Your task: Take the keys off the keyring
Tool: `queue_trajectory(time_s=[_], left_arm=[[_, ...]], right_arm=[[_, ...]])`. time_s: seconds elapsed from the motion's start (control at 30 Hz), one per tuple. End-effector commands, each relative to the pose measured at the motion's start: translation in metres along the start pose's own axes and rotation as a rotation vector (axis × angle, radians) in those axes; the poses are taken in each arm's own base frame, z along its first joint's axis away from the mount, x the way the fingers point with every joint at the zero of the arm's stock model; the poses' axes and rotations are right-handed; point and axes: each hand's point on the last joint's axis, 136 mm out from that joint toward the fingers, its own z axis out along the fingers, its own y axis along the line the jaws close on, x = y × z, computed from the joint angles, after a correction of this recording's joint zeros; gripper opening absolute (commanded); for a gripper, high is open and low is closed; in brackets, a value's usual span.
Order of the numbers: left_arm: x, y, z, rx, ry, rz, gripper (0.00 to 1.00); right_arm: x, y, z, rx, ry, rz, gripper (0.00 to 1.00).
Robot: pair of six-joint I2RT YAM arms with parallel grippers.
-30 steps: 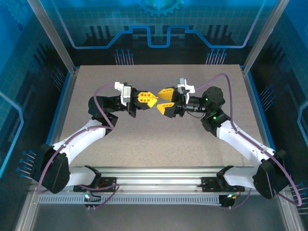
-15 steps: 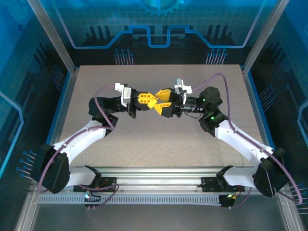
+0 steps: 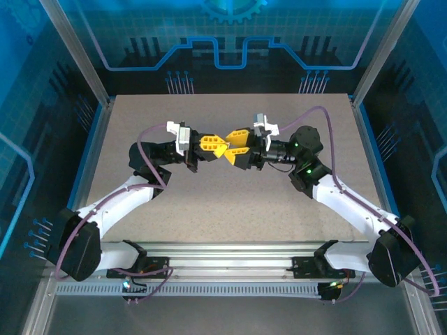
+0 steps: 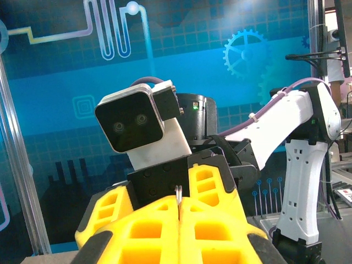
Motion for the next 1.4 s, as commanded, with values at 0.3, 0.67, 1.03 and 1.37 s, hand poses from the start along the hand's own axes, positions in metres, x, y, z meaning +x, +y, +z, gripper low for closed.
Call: queue_trajectory(time_s=[0.3, 0.67, 1.03, 1.37], left_arm=[[-0.018, -0.005, -0.005, -0.01, -0.045, 0.063, 0.0], [-0.02, -0.005, -0.005, -0.009, -0.048, 0.055, 0.0], [-0.02, -0.005, -0.006, -0.012, -0.054, 0.049, 0.0], [-0.02, -0.005, -0.006, -0.014, -0.057, 0.044, 0.0]], right_arm=[[0.0, 0.005, -0.007, -0.001, -0.013, -0.008, 0.6], [-0.001, 0.007, -0.007, -0.016, -0.015, -0.008, 0.39], [-0.005, 0.009, -0.005, -0.017, -0.022, -0.014, 0.49], [-0.005, 0.011, 0.0, -0.04, -0.021, -0.014, 0.5]])
